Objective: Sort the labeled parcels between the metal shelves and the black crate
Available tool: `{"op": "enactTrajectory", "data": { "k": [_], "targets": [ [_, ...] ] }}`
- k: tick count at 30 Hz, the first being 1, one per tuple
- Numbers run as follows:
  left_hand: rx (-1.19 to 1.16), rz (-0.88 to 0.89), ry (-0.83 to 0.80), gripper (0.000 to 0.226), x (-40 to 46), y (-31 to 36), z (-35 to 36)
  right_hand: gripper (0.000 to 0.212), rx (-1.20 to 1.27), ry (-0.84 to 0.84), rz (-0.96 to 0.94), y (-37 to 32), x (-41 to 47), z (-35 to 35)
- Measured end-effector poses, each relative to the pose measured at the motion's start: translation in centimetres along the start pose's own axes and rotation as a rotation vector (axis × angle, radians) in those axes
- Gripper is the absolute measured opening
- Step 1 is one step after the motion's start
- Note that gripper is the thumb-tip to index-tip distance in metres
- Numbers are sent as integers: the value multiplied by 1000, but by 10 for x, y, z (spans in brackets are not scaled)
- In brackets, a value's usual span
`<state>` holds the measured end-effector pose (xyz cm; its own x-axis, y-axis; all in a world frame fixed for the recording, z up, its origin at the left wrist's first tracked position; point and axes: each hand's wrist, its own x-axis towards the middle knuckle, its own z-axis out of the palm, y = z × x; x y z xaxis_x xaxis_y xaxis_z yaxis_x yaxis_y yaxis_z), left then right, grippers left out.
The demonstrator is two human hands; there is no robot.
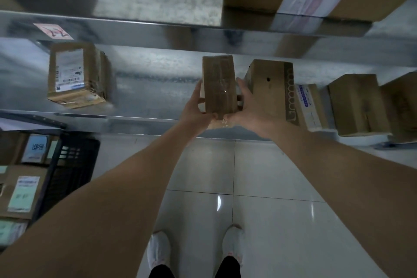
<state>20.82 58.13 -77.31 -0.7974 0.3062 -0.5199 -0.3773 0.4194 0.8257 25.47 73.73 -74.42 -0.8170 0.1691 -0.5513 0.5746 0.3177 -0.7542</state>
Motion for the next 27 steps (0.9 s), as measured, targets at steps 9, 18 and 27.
{"op": "enactTrajectory", "data": {
  "k": [9,18,27],
  "targets": [
    [-205,-88,-14,56,-45,6,-27,85,142,45,118,-13,-37,24],
    [-258,-103,-23,54,-80,38,-60,79,352,3,73,-50,-62,34],
    [-282,-69,26,49,-108,60,-77,103,361,46,74,-78,-81,41]
  ]
}}
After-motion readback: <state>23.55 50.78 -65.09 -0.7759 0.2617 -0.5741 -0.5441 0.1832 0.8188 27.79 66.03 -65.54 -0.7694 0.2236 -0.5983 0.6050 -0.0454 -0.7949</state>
